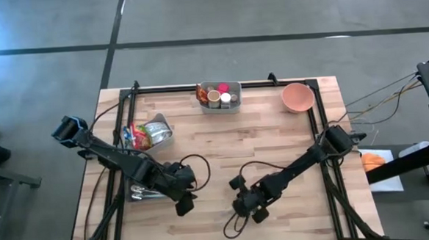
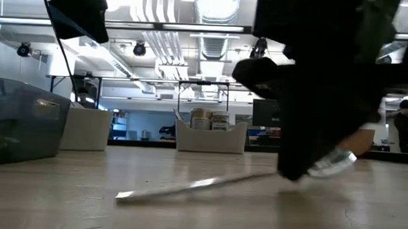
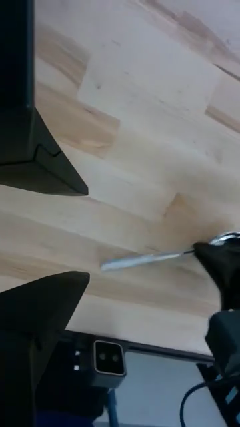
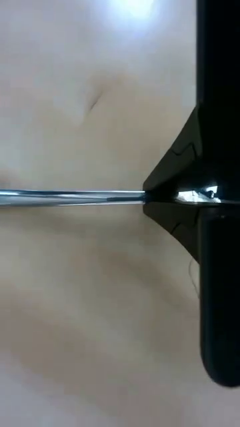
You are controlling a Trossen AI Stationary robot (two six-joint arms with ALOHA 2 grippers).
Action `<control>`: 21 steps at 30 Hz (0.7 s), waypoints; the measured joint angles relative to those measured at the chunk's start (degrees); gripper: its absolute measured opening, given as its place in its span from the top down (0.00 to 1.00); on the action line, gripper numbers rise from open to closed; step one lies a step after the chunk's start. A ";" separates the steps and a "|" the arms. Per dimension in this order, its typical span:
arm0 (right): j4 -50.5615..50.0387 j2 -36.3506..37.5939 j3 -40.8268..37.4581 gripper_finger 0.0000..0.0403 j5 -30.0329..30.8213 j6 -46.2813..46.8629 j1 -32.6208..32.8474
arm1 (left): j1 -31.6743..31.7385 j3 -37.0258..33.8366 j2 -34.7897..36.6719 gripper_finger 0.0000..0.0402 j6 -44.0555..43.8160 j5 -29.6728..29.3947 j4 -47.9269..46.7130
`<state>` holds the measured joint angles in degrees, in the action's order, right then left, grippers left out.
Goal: Pick & Place Food Item
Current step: Put the silver spoon into the black bin
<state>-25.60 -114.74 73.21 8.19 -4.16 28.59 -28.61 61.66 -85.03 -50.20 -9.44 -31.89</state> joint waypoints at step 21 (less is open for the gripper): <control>-3.13 9.91 7.45 0.97 11.86 -18.72 0.14 | 6.09 -0.14 -0.20 0.50 -1.50 14.57 10.28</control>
<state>-28.73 -104.84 80.67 20.05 -22.88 28.73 -22.52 61.52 -85.23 -51.70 5.13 -21.61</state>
